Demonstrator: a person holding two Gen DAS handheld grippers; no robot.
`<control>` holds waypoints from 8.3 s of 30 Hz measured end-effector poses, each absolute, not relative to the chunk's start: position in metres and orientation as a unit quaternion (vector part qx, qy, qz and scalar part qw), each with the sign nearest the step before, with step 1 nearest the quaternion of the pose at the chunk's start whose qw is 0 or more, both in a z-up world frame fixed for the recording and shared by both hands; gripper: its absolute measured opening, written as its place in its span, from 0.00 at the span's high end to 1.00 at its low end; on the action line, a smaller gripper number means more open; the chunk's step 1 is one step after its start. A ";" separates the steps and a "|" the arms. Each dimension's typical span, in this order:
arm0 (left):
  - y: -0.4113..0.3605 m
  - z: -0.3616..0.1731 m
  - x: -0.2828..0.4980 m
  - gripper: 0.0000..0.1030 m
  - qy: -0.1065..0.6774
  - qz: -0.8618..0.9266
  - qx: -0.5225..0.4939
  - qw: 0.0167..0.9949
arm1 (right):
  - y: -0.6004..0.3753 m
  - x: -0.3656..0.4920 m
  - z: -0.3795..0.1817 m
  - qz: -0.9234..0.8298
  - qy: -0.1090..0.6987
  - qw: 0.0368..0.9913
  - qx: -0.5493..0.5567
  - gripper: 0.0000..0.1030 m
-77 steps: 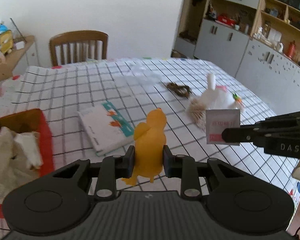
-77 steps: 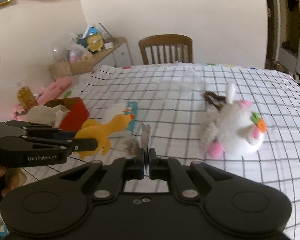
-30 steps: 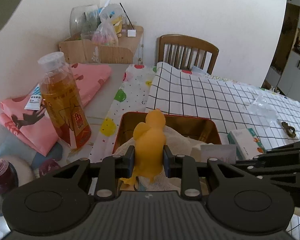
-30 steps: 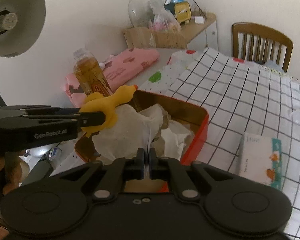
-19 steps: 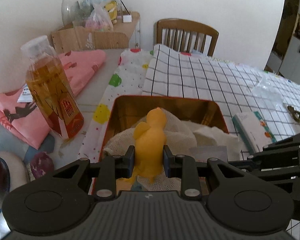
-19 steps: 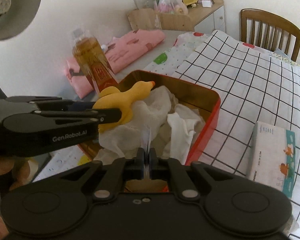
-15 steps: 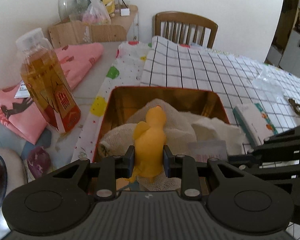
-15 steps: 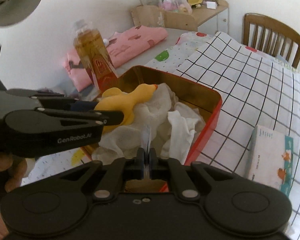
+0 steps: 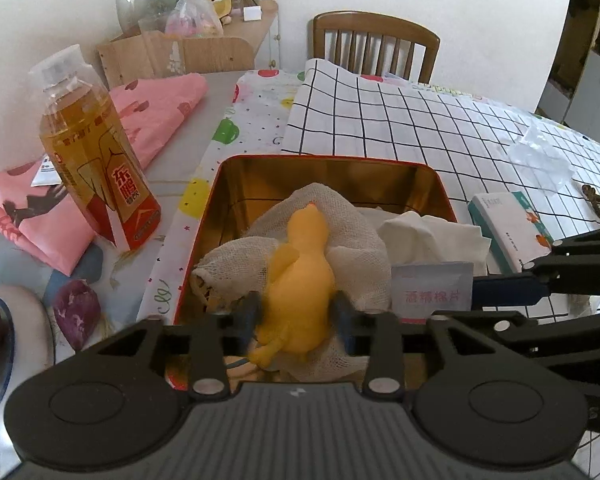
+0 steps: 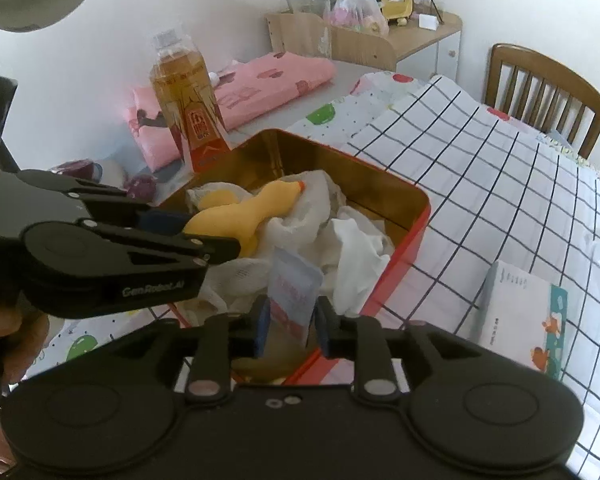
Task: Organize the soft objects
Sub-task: 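Open both tools to drop the duck and packet into the tin, then move both tools back over the tea bag and cotton-swab bag, then grasp the tea bag with the left tool while the right tool grasps the cotton-swab bag, then carry the tea bag and cotton-swab bag with both tools over the tin, then open both tools to drop the tea bag and cotton-swab bag into the tin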
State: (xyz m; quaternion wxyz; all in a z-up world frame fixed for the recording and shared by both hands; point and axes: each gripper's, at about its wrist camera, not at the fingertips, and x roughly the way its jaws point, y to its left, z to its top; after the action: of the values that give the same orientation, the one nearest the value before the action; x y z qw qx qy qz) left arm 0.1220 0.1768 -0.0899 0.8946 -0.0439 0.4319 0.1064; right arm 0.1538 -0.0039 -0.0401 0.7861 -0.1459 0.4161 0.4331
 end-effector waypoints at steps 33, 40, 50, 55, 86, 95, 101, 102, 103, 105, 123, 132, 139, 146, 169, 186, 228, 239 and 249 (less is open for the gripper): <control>0.120 -0.017 0.074 0.32 0.337 0.059 -0.033 0.939 | -0.115 0.108 0.036 0.428 0.316 0.844 -0.075 0.33; 0.086 -0.009 0.076 0.26 0.327 0.017 -0.025 0.945 | -0.163 0.102 0.045 0.394 0.305 0.866 -0.050 0.25; 0.046 -0.014 0.084 0.18 0.333 -0.026 -0.023 0.942 | -0.218 0.098 0.033 0.338 0.307 0.889 -0.036 0.18; 0.033 -0.021 0.093 0.07 0.339 -0.039 -0.031 0.940 | -0.236 0.096 0.021 0.321 0.315 0.893 -0.039 0.11; -0.065 -0.116 0.158 0.01 0.379 -0.119 0.011 0.918 | -0.310 0.176 -0.033 0.212 0.366 0.905 -0.045 0.23; -0.073 -0.132 0.166 0.01 0.382 -0.109 0.026 0.917 | -0.296 0.202 -0.053 0.198 0.380 0.901 -0.066 0.39; -0.072 -0.140 0.172 0.08 0.392 -0.099 0.022 0.914 | -0.284 0.206 -0.062 0.189 0.374 0.901 -0.110 0.42; -0.071 -0.141 0.173 0.14 0.395 -0.099 0.020 0.913 | -0.283 0.208 -0.065 0.192 0.376 0.899 -0.113 0.43; -0.071 -0.142 0.174 0.21 0.399 -0.097 0.019 0.912 | -0.283 0.210 -0.067 0.193 0.382 0.897 -0.114 0.49; -0.072 -0.144 0.176 0.29 0.403 -0.094 0.021 0.910 | -0.283 0.216 -0.074 0.187 0.395 0.892 -0.114 0.55; -0.067 -0.148 0.184 0.76 0.426 -0.086 0.008 0.901 | -0.290 0.222 -0.075 0.166 0.394 0.900 -0.089 0.84; -0.055 -0.136 0.179 0.82 0.422 -0.079 -0.004 0.903 | -0.292 0.205 -0.058 0.175 0.378 0.907 -0.061 0.87; -0.039 -0.117 0.168 0.82 0.411 -0.068 -0.016 0.909 | -0.284 0.181 -0.033 0.201 0.357 0.911 -0.046 0.87; -0.018 -0.087 0.152 0.82 0.392 -0.053 -0.026 0.918 | -0.268 0.156 -0.006 0.237 0.336 0.911 -0.037 0.87; 0.075 -0.030 0.088 0.82 0.338 0.034 -0.055 0.939 | -0.161 0.110 0.039 0.369 0.293 0.881 -0.053 0.87; 0.146 -0.033 0.074 0.82 0.346 0.107 -0.065 0.930 | -0.075 0.129 0.033 0.417 0.310 0.852 -0.064 0.87; 0.174 -0.100 0.134 0.82 0.447 0.126 -0.051 0.884 | 0.012 0.180 -0.042 0.403 0.406 0.807 -0.145 0.78; 0.172 -0.094 0.130 0.81 0.446 0.127 -0.046 0.885 | 0.004 0.170 -0.032 0.416 0.400 0.804 -0.144 0.66; 0.170 -0.081 0.115 0.39 0.421 0.128 -0.052 0.896 | -0.014 0.158 -0.013 0.420 0.380 0.814 -0.130 0.53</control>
State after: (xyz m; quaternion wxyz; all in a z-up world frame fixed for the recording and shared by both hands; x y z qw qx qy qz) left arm 0.1153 0.1703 -0.0810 0.8963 -0.0521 0.4214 0.1278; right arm 0.1580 -0.0143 -0.0125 0.8137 -0.1296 0.3801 0.4202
